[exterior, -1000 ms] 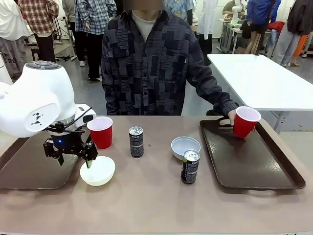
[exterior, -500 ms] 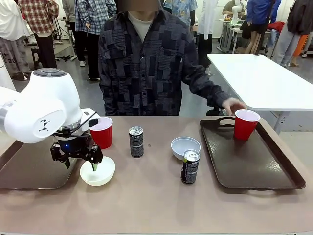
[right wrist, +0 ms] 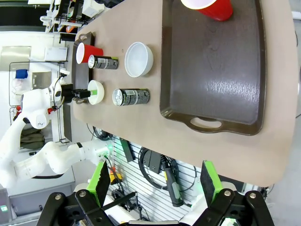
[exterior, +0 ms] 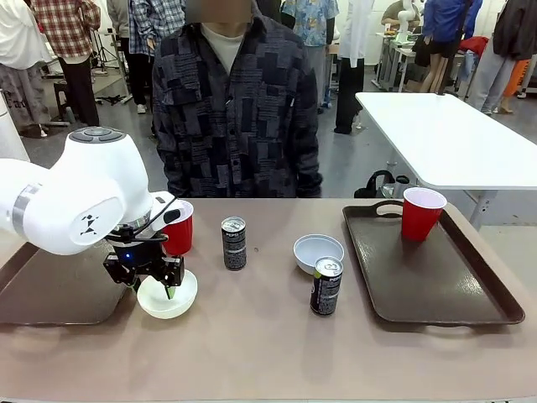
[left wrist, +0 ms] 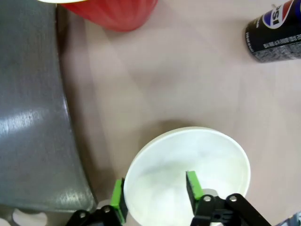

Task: Prepare tableware on both trays.
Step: Pick up a Picnic Bowl from the table and place it on a Handle tray.

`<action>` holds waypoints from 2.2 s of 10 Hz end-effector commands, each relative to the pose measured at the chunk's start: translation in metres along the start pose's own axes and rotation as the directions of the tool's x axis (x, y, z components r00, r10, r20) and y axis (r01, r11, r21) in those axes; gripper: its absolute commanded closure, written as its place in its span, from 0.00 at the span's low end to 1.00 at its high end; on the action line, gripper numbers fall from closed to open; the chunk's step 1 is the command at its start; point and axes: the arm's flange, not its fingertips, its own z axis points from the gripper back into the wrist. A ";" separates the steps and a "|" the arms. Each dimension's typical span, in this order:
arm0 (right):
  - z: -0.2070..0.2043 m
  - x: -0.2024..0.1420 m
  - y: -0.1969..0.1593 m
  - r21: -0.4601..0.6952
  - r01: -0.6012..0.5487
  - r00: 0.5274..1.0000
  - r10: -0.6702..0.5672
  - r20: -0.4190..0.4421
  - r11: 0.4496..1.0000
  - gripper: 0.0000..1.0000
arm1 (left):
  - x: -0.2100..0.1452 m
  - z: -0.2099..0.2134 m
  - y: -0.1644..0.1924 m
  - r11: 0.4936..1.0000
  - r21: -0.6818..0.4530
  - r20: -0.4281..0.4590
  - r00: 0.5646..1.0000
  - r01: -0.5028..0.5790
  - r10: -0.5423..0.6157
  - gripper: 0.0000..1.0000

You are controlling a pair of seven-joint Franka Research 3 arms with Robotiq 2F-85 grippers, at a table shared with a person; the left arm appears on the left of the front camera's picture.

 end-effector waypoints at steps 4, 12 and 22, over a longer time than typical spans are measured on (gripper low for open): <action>0.000 0.000 -0.001 0.002 0.000 1.000 0.000 0.004 1.000 0.00 | 0.002 -0.005 -0.009 0.998 0.024 0.006 0.998 -0.058 0.058 0.87; 0.000 0.000 -0.001 0.002 0.000 1.000 0.000 0.004 1.000 0.00 | 0.000 0.050 0.017 0.998 -0.030 0.023 0.998 -0.055 0.056 1.00; 0.000 0.000 -0.001 0.002 0.000 1.000 0.000 0.004 1.000 0.00 | 0.021 0.109 0.119 0.991 -0.122 0.070 0.995 -0.057 0.066 1.00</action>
